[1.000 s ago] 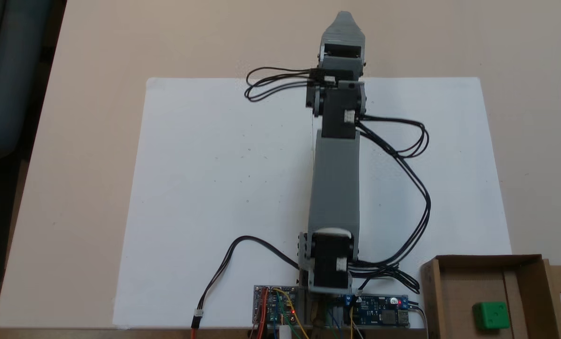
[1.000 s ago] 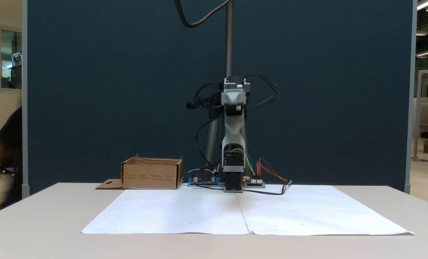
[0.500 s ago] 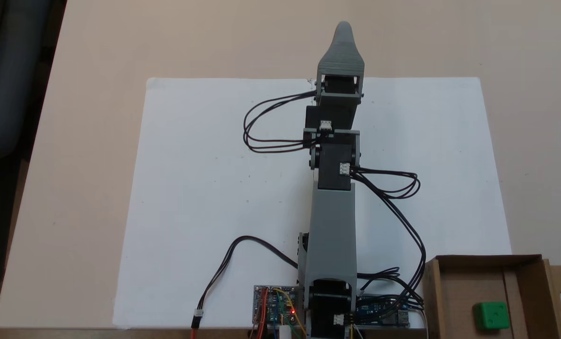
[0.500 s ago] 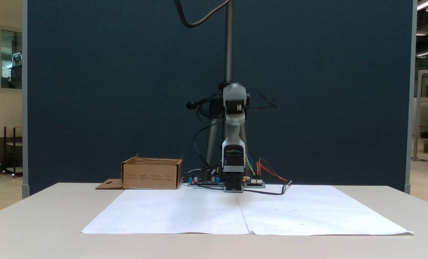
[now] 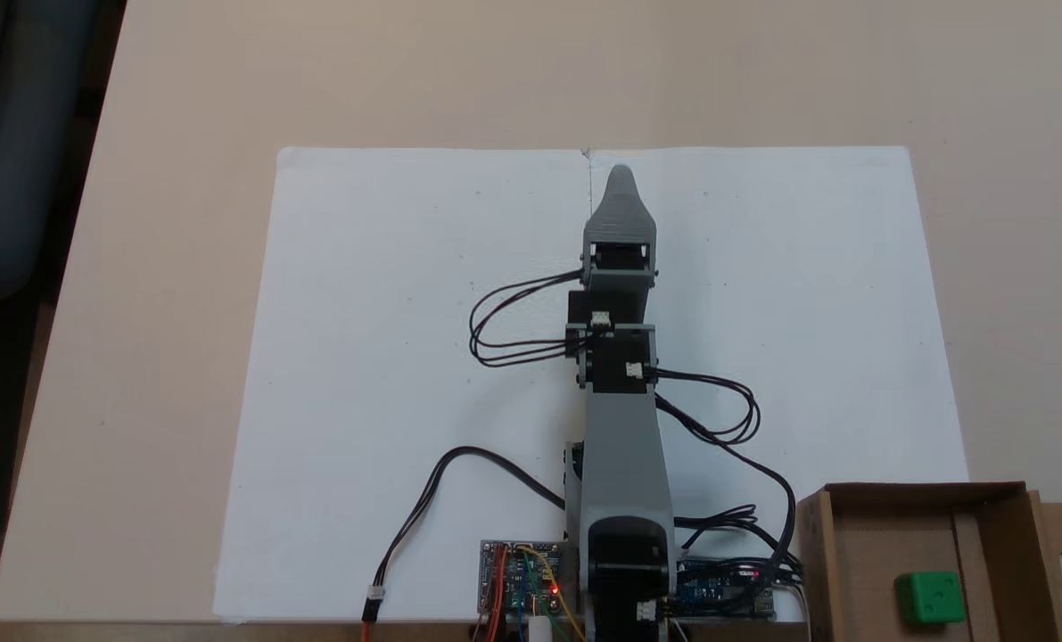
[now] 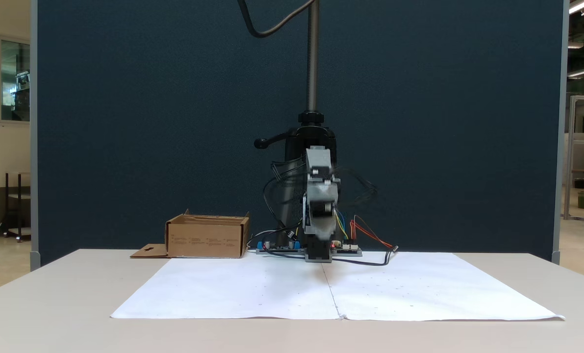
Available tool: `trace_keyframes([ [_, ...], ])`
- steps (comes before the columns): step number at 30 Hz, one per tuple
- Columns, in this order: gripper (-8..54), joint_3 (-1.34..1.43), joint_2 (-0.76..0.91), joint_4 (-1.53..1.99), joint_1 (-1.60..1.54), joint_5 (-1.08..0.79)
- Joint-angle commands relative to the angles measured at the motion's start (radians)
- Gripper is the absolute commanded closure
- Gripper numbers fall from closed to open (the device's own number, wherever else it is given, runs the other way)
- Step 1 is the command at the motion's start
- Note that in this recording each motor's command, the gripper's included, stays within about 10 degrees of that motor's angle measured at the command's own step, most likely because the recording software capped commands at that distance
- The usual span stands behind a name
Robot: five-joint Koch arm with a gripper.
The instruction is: Grasp a green dice and put it in the bin.
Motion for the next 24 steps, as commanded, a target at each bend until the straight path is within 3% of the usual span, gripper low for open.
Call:
trace_keyframes([
  [1, 2.4, 0.015, 0.112, -0.170, -0.012, -0.003],
  [24, 1.1, 0.453, 0.117, -0.871, -0.012, -0.017],
])
